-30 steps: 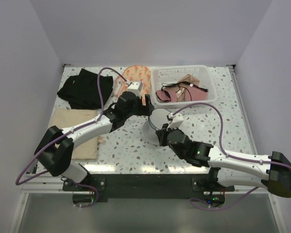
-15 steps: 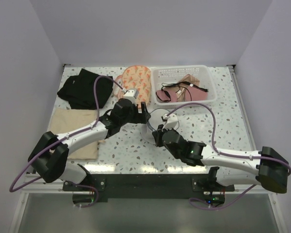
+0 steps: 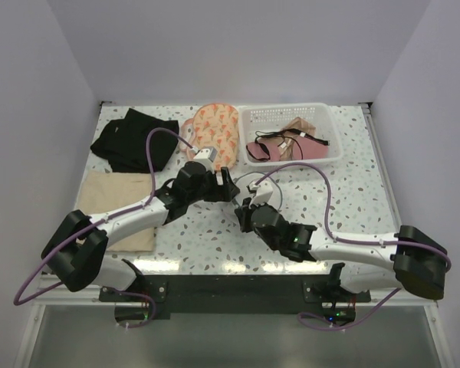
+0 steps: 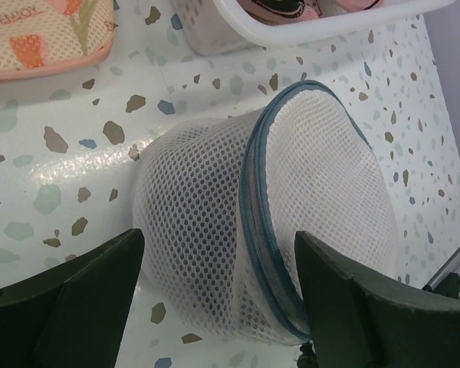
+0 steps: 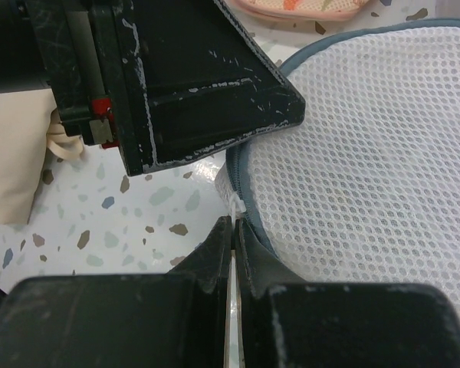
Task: Unzip the laundry bag and remove the bra
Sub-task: Unzip the laundry bag at the center of the board.
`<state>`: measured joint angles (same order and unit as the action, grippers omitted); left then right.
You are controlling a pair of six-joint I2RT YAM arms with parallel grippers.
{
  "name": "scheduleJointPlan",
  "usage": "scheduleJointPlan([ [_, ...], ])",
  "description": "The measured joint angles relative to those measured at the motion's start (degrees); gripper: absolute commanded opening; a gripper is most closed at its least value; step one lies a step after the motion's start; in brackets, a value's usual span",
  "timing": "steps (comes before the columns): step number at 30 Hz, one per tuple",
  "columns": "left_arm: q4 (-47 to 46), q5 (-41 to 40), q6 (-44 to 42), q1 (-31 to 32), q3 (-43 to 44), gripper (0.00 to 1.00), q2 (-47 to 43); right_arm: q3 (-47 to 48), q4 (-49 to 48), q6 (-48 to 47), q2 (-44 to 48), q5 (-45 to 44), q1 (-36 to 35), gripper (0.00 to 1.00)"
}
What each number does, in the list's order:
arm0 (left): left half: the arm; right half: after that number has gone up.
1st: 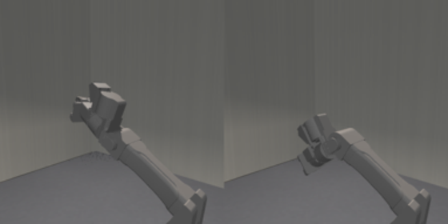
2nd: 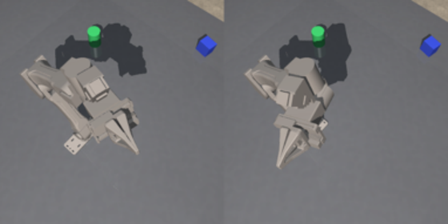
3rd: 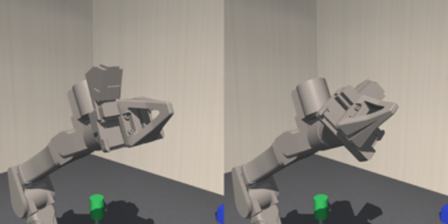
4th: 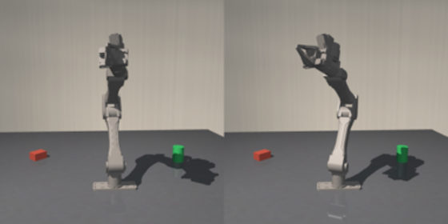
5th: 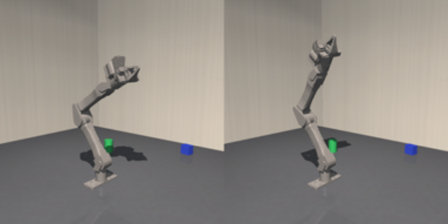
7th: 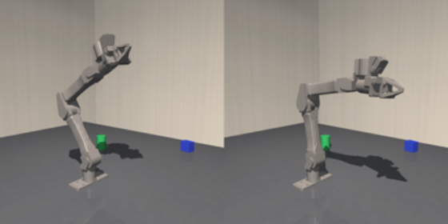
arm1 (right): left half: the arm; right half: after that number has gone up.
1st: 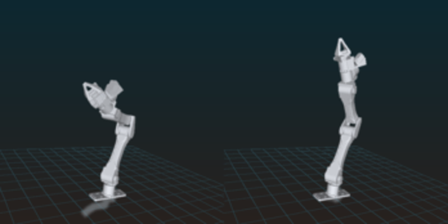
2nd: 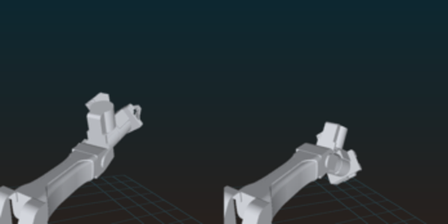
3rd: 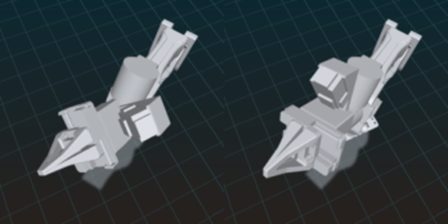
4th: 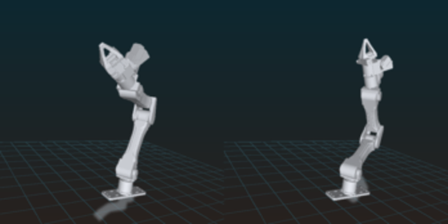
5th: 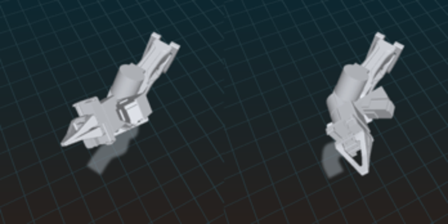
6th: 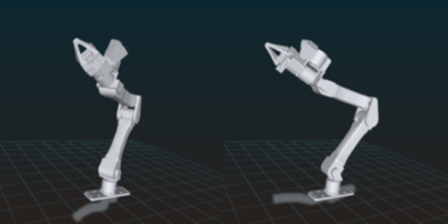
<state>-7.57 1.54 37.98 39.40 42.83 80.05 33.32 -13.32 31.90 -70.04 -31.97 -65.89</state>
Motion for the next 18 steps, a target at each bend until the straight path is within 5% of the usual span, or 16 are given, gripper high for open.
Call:
scheduleJointPlan([
  [13,-3.7,3.0,2.1,0.4,0.0,0.3,-0.1,0.0,-1.4,-0.7,-0.3,0.2,0.0,0.0],
  [18,-4.1,3.5,2.5,0.5,0.0,0.02,-0.1,0.0,-1.7,-0.9,-1.1,0.3,0.0,0.0],
])
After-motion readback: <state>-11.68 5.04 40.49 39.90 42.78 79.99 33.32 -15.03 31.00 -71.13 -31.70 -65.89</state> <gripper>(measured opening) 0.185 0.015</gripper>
